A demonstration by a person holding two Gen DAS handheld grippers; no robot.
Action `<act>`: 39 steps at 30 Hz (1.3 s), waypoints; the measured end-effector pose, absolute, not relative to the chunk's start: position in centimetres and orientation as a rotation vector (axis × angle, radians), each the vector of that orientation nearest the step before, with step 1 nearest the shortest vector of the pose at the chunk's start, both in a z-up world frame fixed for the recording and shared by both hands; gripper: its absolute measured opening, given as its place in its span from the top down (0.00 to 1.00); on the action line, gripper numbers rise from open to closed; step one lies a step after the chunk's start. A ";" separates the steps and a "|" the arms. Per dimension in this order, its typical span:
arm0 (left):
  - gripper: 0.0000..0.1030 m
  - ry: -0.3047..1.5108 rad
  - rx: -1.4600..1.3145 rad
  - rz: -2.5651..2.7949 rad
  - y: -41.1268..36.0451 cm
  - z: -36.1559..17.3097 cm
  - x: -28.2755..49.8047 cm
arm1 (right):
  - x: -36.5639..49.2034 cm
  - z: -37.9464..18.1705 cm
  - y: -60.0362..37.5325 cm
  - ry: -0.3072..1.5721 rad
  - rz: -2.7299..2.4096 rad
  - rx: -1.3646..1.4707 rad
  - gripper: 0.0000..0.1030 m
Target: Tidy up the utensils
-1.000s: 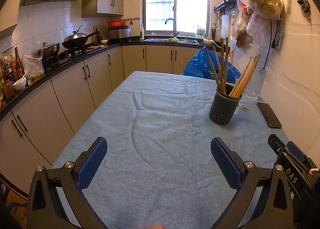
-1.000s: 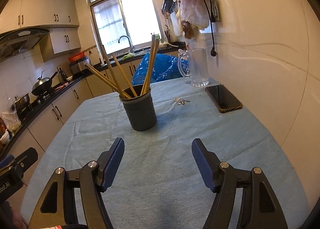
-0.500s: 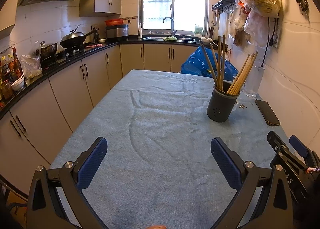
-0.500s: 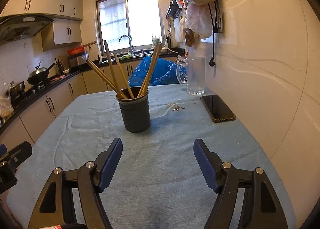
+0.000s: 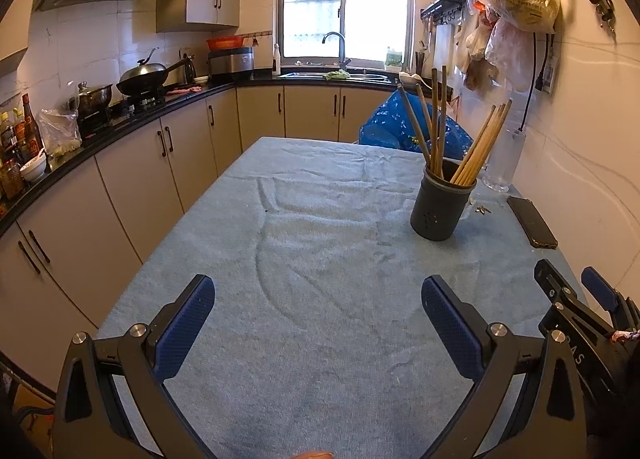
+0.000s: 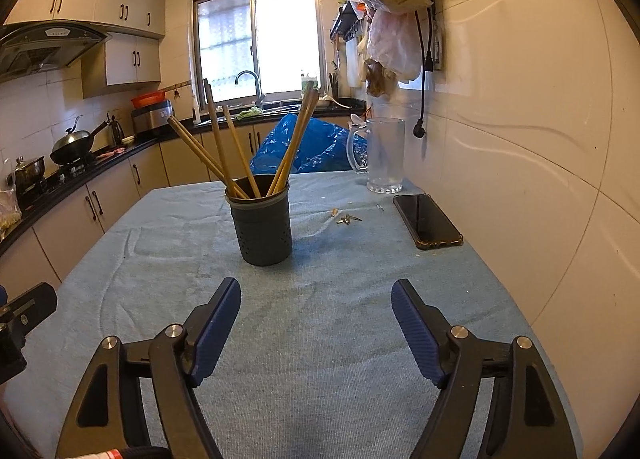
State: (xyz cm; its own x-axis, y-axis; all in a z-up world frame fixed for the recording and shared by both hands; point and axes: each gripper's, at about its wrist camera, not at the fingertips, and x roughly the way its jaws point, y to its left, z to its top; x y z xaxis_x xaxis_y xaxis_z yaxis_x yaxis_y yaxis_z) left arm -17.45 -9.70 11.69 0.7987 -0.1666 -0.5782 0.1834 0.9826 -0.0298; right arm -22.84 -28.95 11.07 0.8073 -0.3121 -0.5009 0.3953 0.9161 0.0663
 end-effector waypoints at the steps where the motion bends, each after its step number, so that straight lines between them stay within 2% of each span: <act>1: 0.00 0.622 0.025 -0.190 -9.6 11.7 -17.4 | -22.9 11.1 -28.9 0.505 -0.379 0.169 0.20; 39: 0.00 0.630 0.030 -0.219 -9.8 11.3 -17.8 | -23.2 11.2 -27.9 0.495 -0.354 0.146 0.16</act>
State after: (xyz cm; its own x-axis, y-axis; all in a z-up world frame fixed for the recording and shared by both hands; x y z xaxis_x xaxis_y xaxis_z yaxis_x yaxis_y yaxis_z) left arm -17.84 -9.75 11.26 0.7857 -0.1940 -0.5874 0.2122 0.9765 -0.0386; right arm -23.24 -27.93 11.16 0.8211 -0.2961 -0.4880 0.3661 0.9291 0.0522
